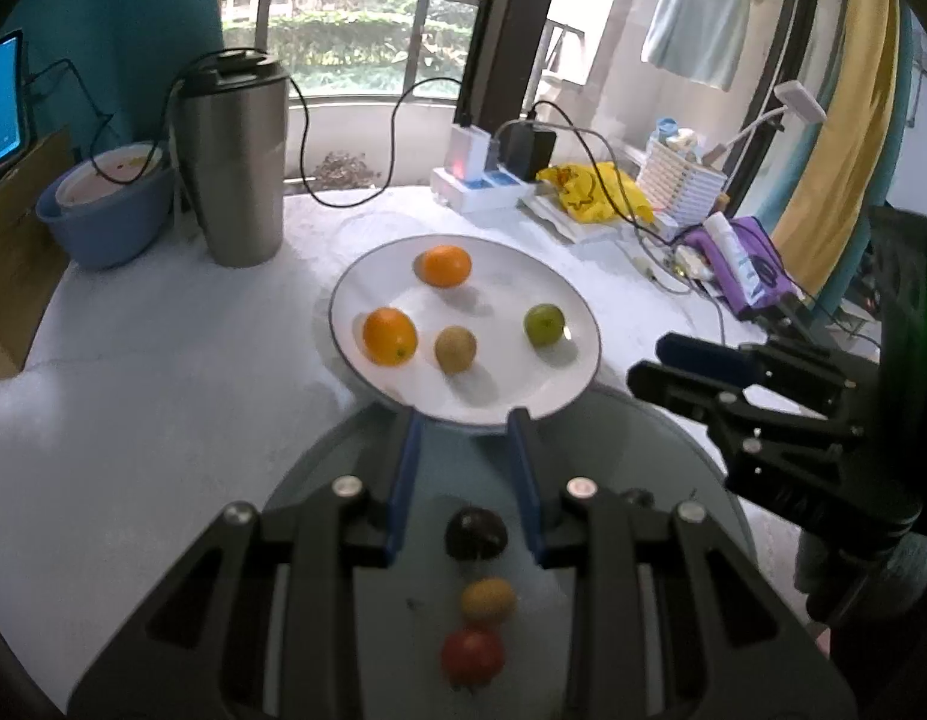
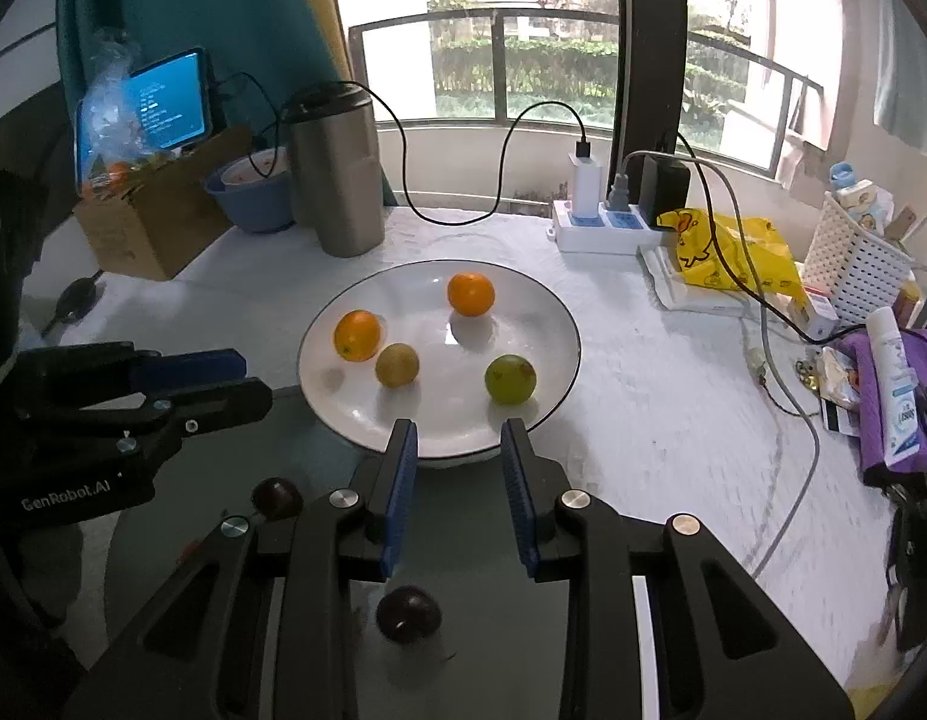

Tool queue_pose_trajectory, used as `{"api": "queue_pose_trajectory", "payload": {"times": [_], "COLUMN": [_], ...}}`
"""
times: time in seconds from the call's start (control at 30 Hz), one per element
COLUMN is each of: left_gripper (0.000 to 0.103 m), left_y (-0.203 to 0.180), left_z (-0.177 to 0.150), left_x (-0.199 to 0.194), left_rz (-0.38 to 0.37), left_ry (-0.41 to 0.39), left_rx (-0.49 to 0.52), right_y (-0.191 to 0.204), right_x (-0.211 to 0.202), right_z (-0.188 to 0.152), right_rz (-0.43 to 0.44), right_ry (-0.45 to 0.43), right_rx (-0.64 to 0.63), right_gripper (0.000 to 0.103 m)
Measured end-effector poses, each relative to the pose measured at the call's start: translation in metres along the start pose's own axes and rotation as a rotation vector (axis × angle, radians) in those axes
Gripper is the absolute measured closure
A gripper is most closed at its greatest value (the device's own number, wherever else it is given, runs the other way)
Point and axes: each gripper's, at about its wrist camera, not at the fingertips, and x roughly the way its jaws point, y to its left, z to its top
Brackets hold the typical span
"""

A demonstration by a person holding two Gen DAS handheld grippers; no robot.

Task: Organize fruits
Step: 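Grasp a red tomato with the left tool while the right tool grasps another tomato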

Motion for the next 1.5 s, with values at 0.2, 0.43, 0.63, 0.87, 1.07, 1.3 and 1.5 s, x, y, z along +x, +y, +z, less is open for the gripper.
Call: {"api": "queue_pose_trajectory", "payload": {"times": [0.2, 0.43, 0.63, 0.87, 1.07, 1.3, 1.5], "left_gripper": [0.072, 0.072, 0.070, 0.056, 0.056, 0.056, 0.056], "left_y": [-0.002, -0.002, -0.003, -0.001, 0.001, 0.003, 0.001], "left_z": [-0.013, -0.031, -0.048, -0.070, -0.085, -0.091, -0.088], "left_x": [-0.013, -0.022, -0.026, -0.030, -0.028, -0.018, -0.013], "left_rz": [0.002, -0.002, -0.006, -0.005, -0.009, 0.003, 0.004], "left_ry": [-0.005, 0.000, 0.012, 0.027, 0.043, 0.065, 0.068], "left_rx": [-0.004, -0.009, -0.013, -0.029, -0.029, -0.024, 0.004], "right_y": [0.011, 0.019, 0.031, 0.044, 0.051, 0.051, 0.050], "right_x": [-0.013, -0.023, -0.028, -0.028, -0.023, -0.012, -0.002], "right_z": [-0.012, -0.027, -0.042, -0.059, -0.071, -0.079, -0.080], "right_rz": [0.001, -0.002, 0.003, 0.020, 0.027, 0.053, 0.075], "right_ry": [-0.004, -0.003, 0.005, 0.022, 0.040, 0.073, 0.090], "right_rx": [-0.007, -0.007, -0.005, -0.007, 0.001, 0.027, 0.037], "right_gripper": [0.072, 0.072, 0.072, 0.072, 0.071, 0.054, 0.054]}}
